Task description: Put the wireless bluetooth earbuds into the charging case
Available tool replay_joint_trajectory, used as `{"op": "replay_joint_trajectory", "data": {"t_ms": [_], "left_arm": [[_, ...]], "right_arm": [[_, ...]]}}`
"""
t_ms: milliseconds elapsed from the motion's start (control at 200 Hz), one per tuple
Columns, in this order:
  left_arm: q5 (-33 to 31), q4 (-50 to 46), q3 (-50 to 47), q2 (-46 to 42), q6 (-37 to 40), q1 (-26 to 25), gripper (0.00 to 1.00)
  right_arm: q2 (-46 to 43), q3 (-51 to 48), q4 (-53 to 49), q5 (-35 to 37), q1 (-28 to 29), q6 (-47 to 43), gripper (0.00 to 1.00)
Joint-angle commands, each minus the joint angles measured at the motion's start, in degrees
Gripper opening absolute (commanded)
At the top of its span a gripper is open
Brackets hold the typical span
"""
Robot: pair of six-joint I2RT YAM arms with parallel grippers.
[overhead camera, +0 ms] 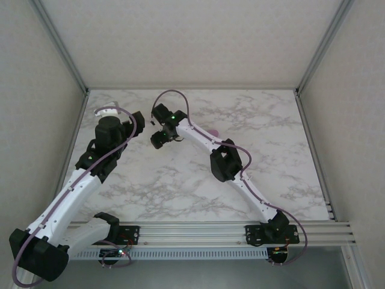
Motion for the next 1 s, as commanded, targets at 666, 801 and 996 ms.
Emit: {"op": "replay_joint_trajectory", "data": {"t_ms": [666, 801, 996], "left_arm": [[3.0, -0.2, 1.1, 2.6, -1.6, 0.7, 0.88], [3.9, 0.3, 1.5, 3.8, -2.3, 0.7, 0.88], [5.4, 1.0, 1.9, 5.7, -3.1, 0.7, 0.87]], "right_arm": [[-27.8, -41.2, 2.4, 3.9, 1.1, 21.1, 0.53], [-35.0, -55.4, 6.0, 2.5, 1.3, 31.4, 0.54], [-39.1, -64.1, 7.2, 2.9, 4.0, 40.0, 0.57]]}}
